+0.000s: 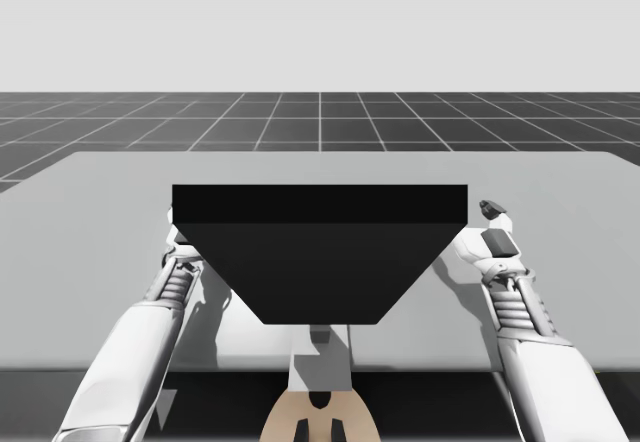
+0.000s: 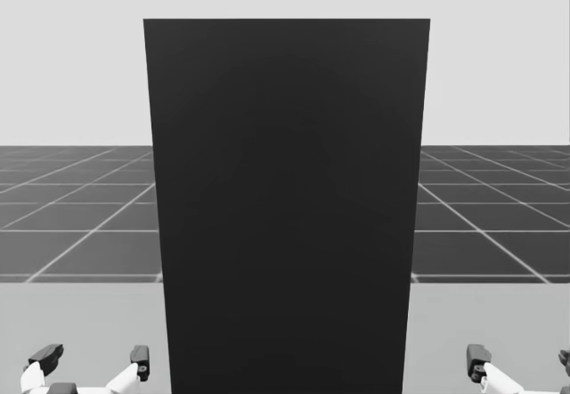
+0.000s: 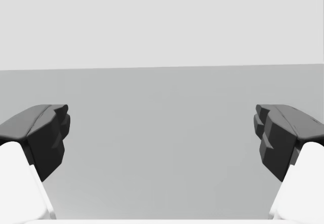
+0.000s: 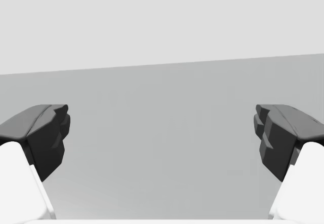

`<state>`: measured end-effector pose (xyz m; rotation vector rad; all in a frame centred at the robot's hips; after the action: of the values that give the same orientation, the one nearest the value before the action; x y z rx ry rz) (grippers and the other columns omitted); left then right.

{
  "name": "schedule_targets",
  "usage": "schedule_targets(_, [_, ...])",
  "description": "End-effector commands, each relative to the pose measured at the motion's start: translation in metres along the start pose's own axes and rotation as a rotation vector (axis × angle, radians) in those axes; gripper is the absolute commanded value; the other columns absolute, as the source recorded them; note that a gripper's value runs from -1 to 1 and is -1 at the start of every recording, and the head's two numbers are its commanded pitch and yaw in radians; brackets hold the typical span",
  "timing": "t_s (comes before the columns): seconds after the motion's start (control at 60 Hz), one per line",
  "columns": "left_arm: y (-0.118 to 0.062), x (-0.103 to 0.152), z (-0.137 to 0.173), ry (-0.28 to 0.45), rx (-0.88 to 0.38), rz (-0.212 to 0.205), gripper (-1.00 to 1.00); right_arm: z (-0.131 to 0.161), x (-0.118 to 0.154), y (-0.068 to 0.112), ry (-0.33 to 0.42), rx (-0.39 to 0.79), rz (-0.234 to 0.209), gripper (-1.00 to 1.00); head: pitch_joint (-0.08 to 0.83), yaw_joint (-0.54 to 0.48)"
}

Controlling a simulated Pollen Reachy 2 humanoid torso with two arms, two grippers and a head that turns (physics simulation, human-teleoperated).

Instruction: Reach around the screen and pick up the object behind it.

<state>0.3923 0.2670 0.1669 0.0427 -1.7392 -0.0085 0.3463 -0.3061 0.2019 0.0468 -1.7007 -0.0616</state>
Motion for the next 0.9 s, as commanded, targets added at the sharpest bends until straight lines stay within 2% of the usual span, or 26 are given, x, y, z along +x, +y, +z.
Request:
schedule_targets(0.017, [0.0, 0.0, 0.0, 0.001, 0.0, 0.0, -1.0, 0.001, 0.0, 0.001, -0.003, -0.017, 0.019, -1.0, 0.058, 0.0])
schedule_targets(0.1, [0.0, -0.001, 0.0, 0.001, -0.001, 0.0, -1.0, 0.0, -0.001, 0.001, -0.008, 0.005, 0.013, -1.0, 0.057, 0.0])
schedule_targets(0.217, [0.001, -0.001, -0.001, 0.005, -0.004, 0.0, -1.0, 0.0, -0.002, 0.0, -0.011, 0.027, 0.029, -1.0, 0.056, 0.0])
schedule_targets(0.283, [0.002, -0.001, -0.001, 0.023, -0.033, 0.003, -1.0, 0.003, -0.003, 0.001, 0.001, 0.1, 0.048, -1.0, 0.056, 0.0])
schedule_targets(0.333, [0.001, -0.002, 0.001, 0.054, -0.167, 0.022, -1.0, 0.005, -0.003, 0.003, 0.0, 0.167, 0.035, -1.0, 0.056, 0.0])
schedule_targets(0.367, [0.0, -0.004, 0.003, 0.054, -0.22, -0.001, -1.0, 0.007, -0.002, 0.005, -0.015, 0.213, 0.036, -1.0, 0.056, 0.0])
schedule_targets(0.4, [-0.001, -0.005, 0.003, 0.055, -0.244, -0.006, -1.0, 0.008, -0.002, 0.006, -0.021, 0.242, 0.037, -1.0, 0.056, 0.0])
schedule_targets(0.417, [-0.004, -0.006, 0.005, 0.072, -0.301, -0.006, -1.0, 0.01, -0.001, 0.007, -0.026, 0.272, 0.015, -1.0, 0.055, 0.0])
schedule_targets(0.467, [-0.006, -0.006, 0.008, 0.073, -0.326, -0.023, -1.0, 0.012, 0.001, 0.009, -0.028, 0.306, -0.006, -1.0, 0.055, 0.0])
schedule_targets(0.483, [-0.009, -0.006, 0.01, 0.073, -0.369, -0.022, -1.0, 0.014, 0.002, 0.011, -0.036, 0.352, -0.02, -1.0, 0.056, 0.0])
schedule_targets(0.55, [-0.013, -0.006, 0.015, 0.07, -0.444, -0.036, -1.0, 0.018, 0.003, 0.015, -0.061, 0.418, -0.039, -1.0, 0.055, 0.0])
schedule_targets(0.617, [-0.015, -0.005, 0.02, 0.059, -0.53, -0.047, -1.0, 0.022, 0.004, 0.019, -0.084, 0.491, -0.027, -1.0, 0.055, 0.0])
schedule_targets(0.667, [-0.017, -0.003, 0.025, 0.052, -0.588, -0.046, -1.0, 0.028, 0.005, 0.024, -0.078, 0.57, -0.045, -1.0, 0.055, 0.0])
schedule_targets(0.783, [-0.017, 0.0, 0.031, 0.039, -0.686, -0.04, -1.0, 0.036, 0.004, 0.032, -0.088, 0.668, -0.028, -1.0, 0.058, -0.01])
schedule_targets(0.9, [-0.02, -0.001, 0.04, 0.039, -0.79, -0.08, -1.0, 0.044, 0.002, 0.04, -0.088, 0.763, -0.009, -1.0, 0.06, -0.01])
